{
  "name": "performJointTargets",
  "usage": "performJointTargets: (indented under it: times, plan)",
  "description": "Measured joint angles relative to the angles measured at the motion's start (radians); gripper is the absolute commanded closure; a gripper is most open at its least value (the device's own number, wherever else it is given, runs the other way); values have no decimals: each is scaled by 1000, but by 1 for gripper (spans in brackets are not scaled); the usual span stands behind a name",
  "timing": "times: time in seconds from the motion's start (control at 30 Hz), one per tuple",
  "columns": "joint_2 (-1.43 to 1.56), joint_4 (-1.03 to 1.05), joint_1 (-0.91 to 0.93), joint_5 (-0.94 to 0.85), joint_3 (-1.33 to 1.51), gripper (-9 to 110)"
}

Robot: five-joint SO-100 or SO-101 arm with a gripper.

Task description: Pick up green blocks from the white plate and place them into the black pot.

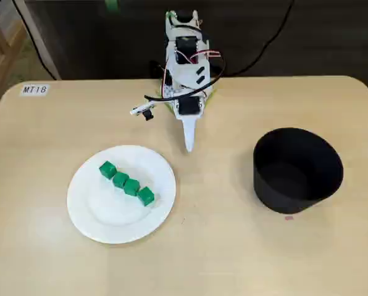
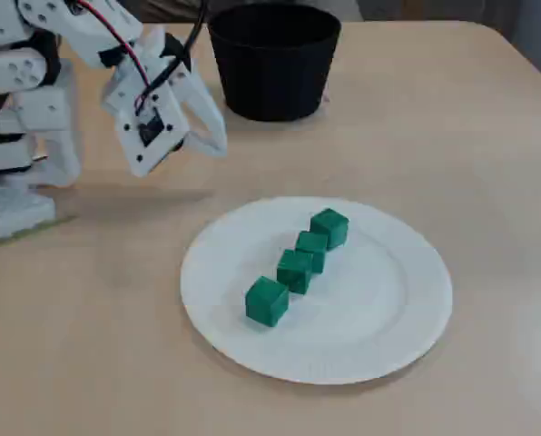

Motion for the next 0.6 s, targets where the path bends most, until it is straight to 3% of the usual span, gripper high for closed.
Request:
performJointTargets:
  times: [0.13, 0.3, 0.6]
  plan:
    - [-133, -6, 18, 40, -110, 104]
    - [-618, -21, 18, 55, -660, 104]
    - [-716, -6, 34, 61, -761, 104]
